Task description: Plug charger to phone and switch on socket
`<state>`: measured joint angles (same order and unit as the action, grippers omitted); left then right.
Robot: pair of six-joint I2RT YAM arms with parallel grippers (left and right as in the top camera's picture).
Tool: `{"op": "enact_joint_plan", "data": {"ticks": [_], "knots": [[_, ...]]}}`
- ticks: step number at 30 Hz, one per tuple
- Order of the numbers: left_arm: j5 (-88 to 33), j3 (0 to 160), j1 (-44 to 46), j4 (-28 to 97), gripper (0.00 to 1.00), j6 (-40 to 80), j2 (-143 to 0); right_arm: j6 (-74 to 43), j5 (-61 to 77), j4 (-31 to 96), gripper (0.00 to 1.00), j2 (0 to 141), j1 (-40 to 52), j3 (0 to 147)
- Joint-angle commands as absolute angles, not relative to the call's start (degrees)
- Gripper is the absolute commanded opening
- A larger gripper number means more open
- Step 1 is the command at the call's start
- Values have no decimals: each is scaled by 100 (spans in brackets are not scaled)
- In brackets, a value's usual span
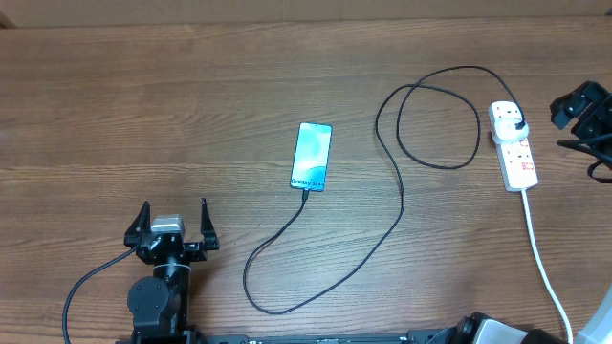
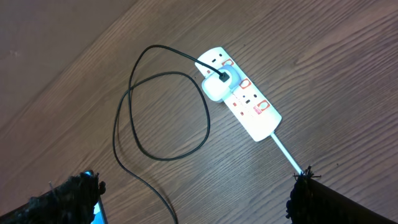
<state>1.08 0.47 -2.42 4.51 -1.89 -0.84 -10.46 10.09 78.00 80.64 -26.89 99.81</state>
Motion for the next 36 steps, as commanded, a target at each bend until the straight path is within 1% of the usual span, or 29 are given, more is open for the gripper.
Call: {"op": "enact_joint_plan", "data": {"ticks": [1,27,28,32,36], "knots": [[40,27,-276,443,99,-259,-21,-1048,987,7773,100,8049,-2665,10125],[40,27,-276,443,99,-259,-21,-1048,993,7738,100,8034,-2663,10125],[40,27,-276,443,99,-259,-21,-1048,998,7784,100,8014,-2663,10127],[40,27,-276,443,99,-261,-21,-1048,1096,8637,100,7837,-2663,10125],[40,27,-276,443,99,-259,-21,-1050,1096,8895,100,7701,-2665,10125]]}}
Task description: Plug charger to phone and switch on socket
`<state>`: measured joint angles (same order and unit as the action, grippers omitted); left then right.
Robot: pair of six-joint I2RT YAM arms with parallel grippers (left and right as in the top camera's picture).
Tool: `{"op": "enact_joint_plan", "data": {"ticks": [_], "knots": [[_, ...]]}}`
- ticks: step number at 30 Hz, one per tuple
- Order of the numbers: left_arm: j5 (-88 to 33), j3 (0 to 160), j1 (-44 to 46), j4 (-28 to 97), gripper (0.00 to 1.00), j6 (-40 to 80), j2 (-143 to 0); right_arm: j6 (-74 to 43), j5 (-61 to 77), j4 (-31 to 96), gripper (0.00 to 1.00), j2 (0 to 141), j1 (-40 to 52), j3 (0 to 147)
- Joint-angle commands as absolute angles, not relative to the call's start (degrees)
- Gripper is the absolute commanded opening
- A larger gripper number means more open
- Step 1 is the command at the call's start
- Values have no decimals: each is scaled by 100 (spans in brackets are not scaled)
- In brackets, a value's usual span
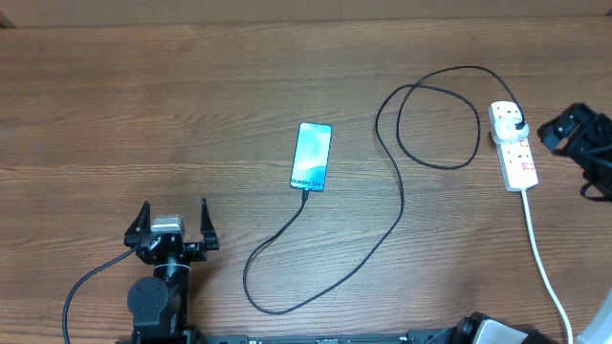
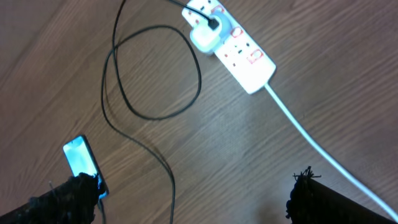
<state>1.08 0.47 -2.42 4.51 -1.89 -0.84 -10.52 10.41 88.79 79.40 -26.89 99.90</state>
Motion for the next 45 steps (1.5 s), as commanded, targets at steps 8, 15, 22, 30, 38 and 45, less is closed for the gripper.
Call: {"op": "enact_joint_plan", "data": {"ticks": [8,15,22,30,38,45], "knots": [[40,27,-276,443,99,-259,-21,-1048,1096,8908,100,7693,-2665,10125],[40,27,-276,443,99,-261,-21,-1046,1149,8418,100,7693,-2663,10121],[40,27,-276,443,99,-259,-21,-1048,1457,7874,100,7564,-2521,10110],[40,27,-276,443,99,-259,-21,-1048,1529,6460,100,7054,-1769,9419],[40,27,-276,443,99,-259,-21,-1048,1529,4779,100,6416,-1184,7946],[40,27,-276,443,99,-259,-21,-1050,1529,3159,100,5780,-792,6307]]}}
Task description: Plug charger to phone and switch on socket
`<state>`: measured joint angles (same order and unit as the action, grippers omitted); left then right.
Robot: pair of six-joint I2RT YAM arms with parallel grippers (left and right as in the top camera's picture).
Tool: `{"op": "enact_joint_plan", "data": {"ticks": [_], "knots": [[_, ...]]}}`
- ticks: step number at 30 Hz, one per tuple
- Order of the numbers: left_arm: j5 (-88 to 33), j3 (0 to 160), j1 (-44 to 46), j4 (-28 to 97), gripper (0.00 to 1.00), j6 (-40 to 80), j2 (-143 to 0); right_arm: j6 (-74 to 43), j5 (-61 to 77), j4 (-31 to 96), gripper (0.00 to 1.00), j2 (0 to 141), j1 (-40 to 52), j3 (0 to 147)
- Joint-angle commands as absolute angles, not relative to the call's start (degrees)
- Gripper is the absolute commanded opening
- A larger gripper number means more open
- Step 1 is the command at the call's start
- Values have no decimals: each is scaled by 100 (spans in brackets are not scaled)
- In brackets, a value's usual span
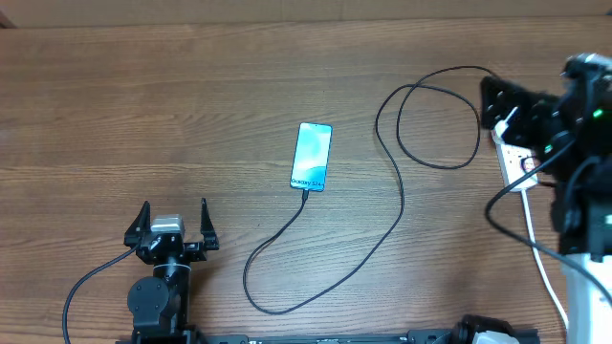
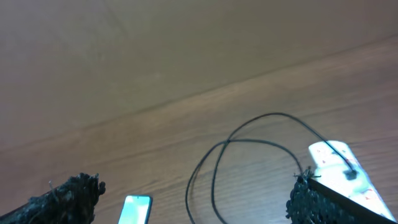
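The phone lies face up mid-table with its screen lit and also shows at the bottom of the right wrist view. The black charger cable is plugged into its near end, curves forward, then runs back in a loop to the white power strip. The strip's plug sits in its far socket. My right gripper hangs over the strip's far end and hides most of it from overhead. It is open and holds nothing. My left gripper rests open at the front left.
The strip's white lead runs toward the front right edge, under my right arm. The cable's front bend lies near the front edge, right of my left arm's base.
My right gripper was just right of the power strip and now hangs over its far end. Its camera looked down on the strip and now looks across the table. Phone, cable and left arm have not moved.
My right gripper was open at the table's right edge, beyond the strip, with the cable plugged into the lit phone. Then it stood slightly nearer the strip. Now it is open over the strip's far end. The left arm stayed parked throughout.
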<state>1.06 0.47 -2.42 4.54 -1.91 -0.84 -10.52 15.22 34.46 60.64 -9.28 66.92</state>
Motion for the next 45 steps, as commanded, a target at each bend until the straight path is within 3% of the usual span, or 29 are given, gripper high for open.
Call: {"op": "enact_joint_plan", "data": {"ticks": [1,21,35,45], "knots": [[40,27,-276,443,99,-259,-21,-1050,1529,2967,100,5693,-744,6121],[40,27,-276,443,99,-259,-21,-1050,1509,123,100,3830,-261,3352],[40,27,-276,443,99,-259,-21,-1050,1509,-510,100,2794,-261,1966],[40,27,-276,443,99,-259,-21,-1052,1511,-1643,100,1806,-257,652]]}}
